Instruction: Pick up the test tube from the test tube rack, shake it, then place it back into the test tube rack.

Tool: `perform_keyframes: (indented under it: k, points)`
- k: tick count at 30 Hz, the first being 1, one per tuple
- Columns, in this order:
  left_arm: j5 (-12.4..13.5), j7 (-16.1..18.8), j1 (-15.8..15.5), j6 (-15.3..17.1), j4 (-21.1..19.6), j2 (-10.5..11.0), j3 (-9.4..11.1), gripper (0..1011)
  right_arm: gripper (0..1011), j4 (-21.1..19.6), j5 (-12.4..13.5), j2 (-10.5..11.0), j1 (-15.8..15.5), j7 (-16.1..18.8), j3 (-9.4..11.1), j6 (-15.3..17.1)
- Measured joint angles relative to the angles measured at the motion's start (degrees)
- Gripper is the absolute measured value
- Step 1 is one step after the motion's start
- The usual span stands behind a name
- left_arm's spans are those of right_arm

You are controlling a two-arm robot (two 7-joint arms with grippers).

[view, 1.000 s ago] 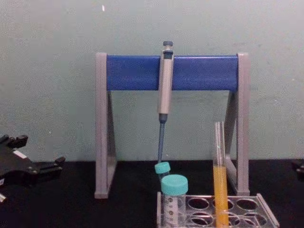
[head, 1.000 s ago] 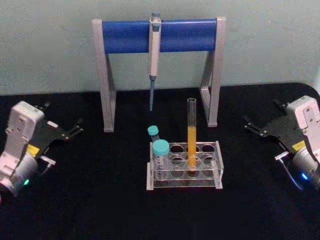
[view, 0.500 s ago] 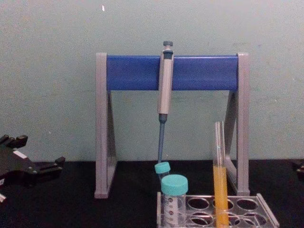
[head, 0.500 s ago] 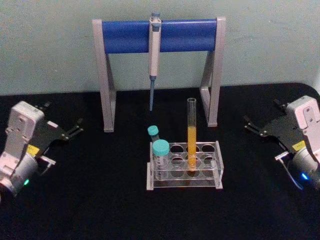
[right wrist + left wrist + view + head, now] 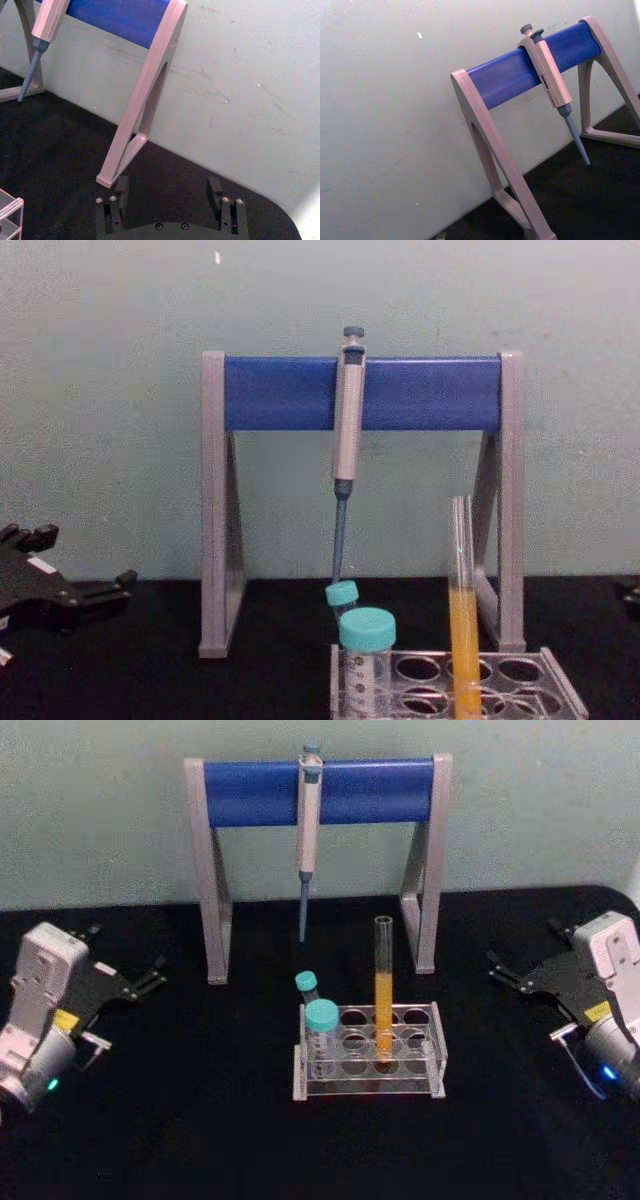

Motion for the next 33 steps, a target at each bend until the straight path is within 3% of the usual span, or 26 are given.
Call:
perform_keyframes:
  k: [33]
  points:
    - [0.0,0.0,0.0,0.0,0.0,0.0,0.0,1001,1000,0.0,0.0,0.0,0.0,0.1,0.1,0.0]
